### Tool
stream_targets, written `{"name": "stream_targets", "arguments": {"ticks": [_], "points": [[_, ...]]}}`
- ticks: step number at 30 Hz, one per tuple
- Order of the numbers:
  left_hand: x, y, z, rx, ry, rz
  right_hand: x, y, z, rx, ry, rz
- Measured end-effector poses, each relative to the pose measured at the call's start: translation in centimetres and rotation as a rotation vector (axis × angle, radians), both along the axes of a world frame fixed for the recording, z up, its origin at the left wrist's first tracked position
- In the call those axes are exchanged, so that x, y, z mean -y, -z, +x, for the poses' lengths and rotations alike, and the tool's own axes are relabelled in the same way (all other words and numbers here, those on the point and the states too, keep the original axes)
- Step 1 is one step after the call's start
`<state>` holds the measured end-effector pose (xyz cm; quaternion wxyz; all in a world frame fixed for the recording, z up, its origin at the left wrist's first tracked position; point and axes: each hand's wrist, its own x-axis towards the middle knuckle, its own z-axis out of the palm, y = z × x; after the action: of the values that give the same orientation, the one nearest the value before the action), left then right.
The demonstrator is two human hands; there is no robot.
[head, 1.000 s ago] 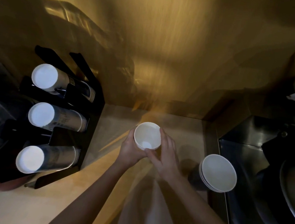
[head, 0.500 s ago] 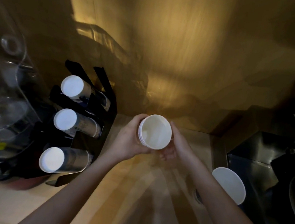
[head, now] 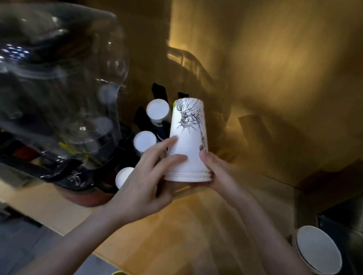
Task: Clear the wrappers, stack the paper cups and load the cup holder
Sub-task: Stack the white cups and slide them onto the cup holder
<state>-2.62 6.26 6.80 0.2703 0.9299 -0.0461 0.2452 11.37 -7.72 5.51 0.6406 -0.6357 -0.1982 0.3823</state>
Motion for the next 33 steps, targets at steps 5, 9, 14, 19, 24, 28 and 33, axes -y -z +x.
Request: {"name": "stream_targets", "arguments": {"ticks": [5,9,14,19,24,28,33], "points": [[-3.1,-1.8,-4.0,-0.010,-0.158,-0.410,-3.6,-1.3,-4.8,0.220,0.007,0.026],[-5.7,-3.9,-5.7,-0.017,-0.202,-0.604,-5.9,-0.2,-8.1,0.417,0.027,0.014],[-8.3,-5.5,-7.0,-0.026,-0.287,-0.474,-8.2,1.5,-10.4,0.550,0.045,-0.009],[-9.5,-4.9,-7.7,-0.082,-0.272,-0.327,-9.6,2.9,-11.3,0.547,0.051,-0.091],[-10.1,-2.9,-7.6,-0.111,-0.254,-0.287,-10.1,4.0,-11.8,0.543,0.097,-0.183],[-10.2,-1.2,-6.8,-0.141,-0.239,-0.265,-10.0,4.5,-11.9,0.566,0.109,-0.250],[-9.8,0.4,-5.7,-0.187,-0.244,-0.248,-9.9,5.1,-11.7,0.623,0.133,-0.326]]}}
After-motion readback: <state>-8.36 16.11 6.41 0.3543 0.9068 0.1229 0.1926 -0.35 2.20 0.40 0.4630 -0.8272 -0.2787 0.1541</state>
